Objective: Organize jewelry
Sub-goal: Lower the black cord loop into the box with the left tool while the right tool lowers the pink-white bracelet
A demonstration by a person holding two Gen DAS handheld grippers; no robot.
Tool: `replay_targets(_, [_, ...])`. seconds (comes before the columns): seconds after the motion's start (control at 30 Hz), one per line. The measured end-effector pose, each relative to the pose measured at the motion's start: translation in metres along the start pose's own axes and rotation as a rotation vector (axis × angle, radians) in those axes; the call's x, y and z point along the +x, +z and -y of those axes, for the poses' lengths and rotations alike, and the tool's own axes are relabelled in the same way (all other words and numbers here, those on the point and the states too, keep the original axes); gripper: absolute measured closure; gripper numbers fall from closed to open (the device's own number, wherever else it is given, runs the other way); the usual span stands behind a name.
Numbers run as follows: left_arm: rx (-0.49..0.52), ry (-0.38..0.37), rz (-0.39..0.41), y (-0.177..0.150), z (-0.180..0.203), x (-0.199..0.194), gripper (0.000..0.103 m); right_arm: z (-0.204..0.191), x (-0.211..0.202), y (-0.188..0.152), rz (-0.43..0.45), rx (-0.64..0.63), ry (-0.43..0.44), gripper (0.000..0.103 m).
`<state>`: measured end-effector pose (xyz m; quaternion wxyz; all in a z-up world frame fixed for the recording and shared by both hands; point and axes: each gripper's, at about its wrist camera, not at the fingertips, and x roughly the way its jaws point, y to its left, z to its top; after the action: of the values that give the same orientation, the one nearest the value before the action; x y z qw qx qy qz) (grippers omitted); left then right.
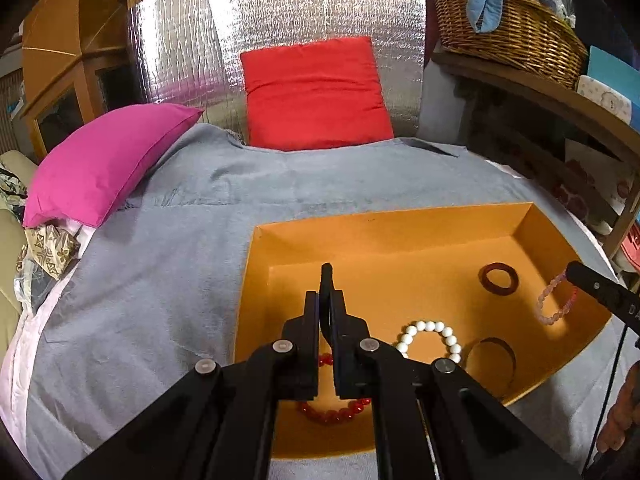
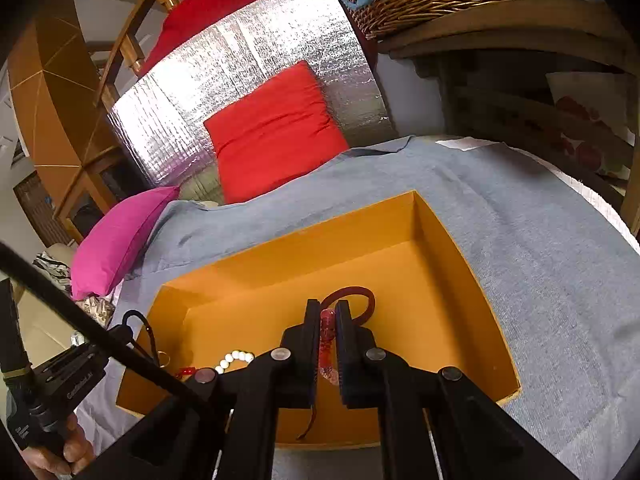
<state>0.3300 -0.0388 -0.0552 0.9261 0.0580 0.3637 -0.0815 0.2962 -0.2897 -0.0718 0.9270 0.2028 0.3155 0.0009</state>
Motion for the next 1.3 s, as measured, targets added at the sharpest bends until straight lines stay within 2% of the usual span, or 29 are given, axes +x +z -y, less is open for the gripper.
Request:
replay_targets(0.7, [-0.023,-0.021,-0.075,-0.004,0.0,0.042,0.098,0.008,0.021,-0.006,-0.04,0.027,-0.055,0.095])
replay_targets(1.3, [-0.031,0.029,-0.095,-0.006,-0.008,0.047,0.098,0.015,0.024,-0.007,-0.044,0.053,-0.075,0.095])
